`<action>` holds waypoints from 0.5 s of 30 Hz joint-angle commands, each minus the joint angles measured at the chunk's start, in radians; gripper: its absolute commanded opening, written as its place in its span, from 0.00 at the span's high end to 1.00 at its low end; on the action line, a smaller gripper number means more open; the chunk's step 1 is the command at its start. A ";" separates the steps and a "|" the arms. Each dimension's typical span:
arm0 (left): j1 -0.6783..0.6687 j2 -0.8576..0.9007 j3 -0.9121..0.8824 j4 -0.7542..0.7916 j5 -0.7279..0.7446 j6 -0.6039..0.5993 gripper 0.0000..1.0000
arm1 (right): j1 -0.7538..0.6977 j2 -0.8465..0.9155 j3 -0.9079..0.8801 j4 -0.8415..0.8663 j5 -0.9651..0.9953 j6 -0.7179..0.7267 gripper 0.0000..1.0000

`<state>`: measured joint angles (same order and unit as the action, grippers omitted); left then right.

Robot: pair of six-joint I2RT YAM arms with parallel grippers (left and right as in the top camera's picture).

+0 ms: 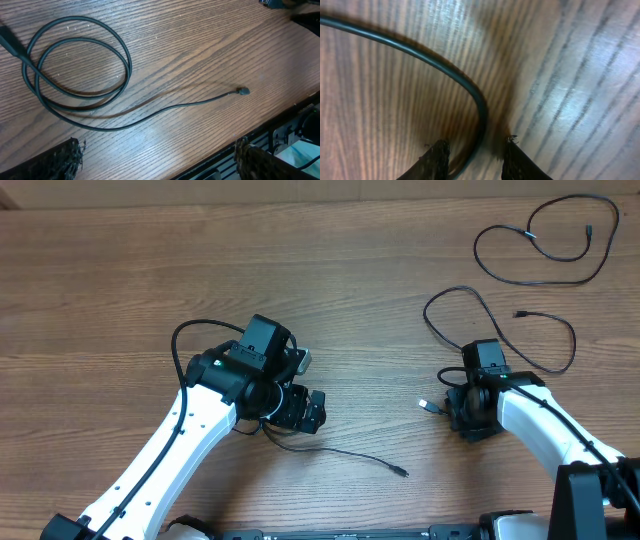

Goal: Untangle cables

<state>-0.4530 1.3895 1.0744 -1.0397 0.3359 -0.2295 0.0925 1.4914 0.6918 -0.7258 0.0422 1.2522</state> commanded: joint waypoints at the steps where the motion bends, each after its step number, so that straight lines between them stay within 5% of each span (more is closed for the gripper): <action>1: -0.006 -0.017 0.019 0.003 -0.004 -0.003 0.00 | 0.004 0.011 -0.045 0.035 0.014 0.006 0.68; 5: -0.006 -0.017 0.019 0.003 -0.004 -0.003 0.00 | 0.003 0.011 -0.045 0.032 0.053 -0.002 0.96; 15: -0.006 -0.017 0.019 0.003 -0.004 -0.003 0.01 | -0.024 0.010 0.114 -0.213 0.257 -0.003 0.96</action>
<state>-0.4530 1.3895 1.0744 -1.0397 0.3355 -0.2295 0.0860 1.4963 0.7120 -0.8757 0.1585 1.2526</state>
